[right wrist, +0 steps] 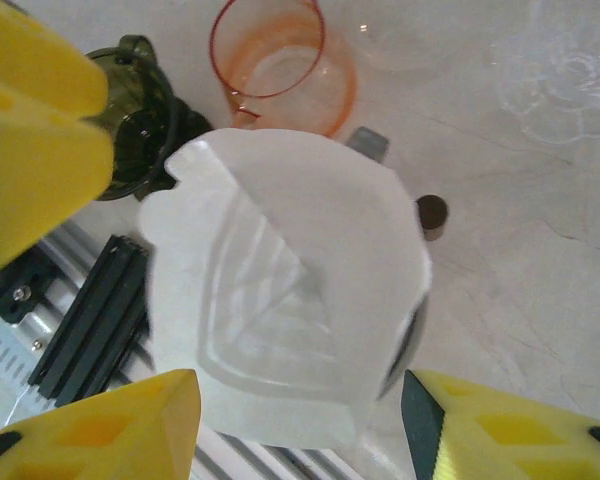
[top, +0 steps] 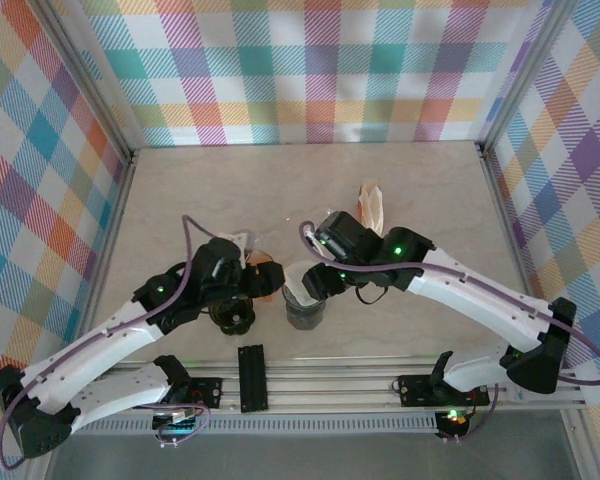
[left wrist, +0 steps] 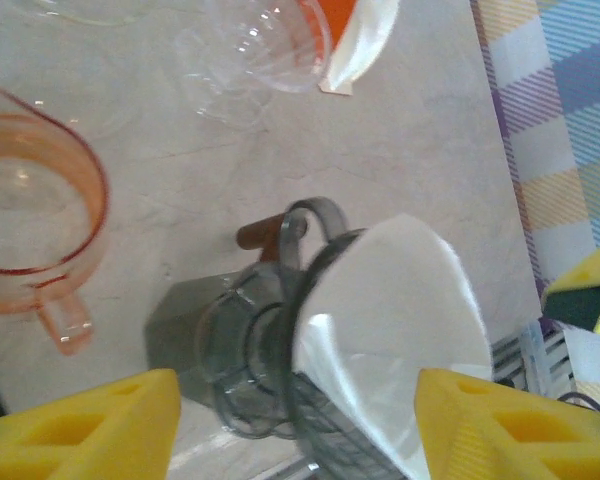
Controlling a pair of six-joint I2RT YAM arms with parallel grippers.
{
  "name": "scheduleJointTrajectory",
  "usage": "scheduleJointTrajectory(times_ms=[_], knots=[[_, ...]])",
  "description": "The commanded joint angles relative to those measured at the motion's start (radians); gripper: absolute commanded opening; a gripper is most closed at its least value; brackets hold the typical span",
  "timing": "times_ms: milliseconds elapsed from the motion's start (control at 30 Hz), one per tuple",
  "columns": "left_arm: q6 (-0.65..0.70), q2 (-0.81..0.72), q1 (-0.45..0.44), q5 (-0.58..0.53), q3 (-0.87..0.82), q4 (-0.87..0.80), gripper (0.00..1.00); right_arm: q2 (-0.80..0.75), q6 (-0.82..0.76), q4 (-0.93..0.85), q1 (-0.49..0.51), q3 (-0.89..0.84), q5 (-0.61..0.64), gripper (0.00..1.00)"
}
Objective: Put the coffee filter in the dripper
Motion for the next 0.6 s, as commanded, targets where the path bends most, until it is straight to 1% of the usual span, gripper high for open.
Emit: scheduleJointTrajectory(times_ms=[0, 133, 233, 367, 567], knots=[[0.053, 0.052, -0.053, -0.090, 0.044, -0.030, 0.61, -0.034, 0.031, 0.040, -0.024, -0.042, 0.034, 0.58], [0.051, 0.068, -0.059, -0.106, 0.029, -0.036, 0.55, -0.051, 0.034, 0.048, -0.035, -0.071, 0.030, 0.59], [0.050, 0.059, -0.060, -0.111, 0.010, -0.042, 0.48, -0.048, 0.034, 0.054, -0.044, -0.086, 0.025, 0.60], [0.048, 0.050, -0.060, -0.113, -0.010, -0.049, 0.46, -0.038, 0.036, 0.075, -0.060, -0.106, 0.012, 0.60], [0.047, 0.054, -0.060, -0.108, -0.024, -0.042, 0.43, -0.009, 0.034, 0.097, -0.073, -0.126, 0.006, 0.55]])
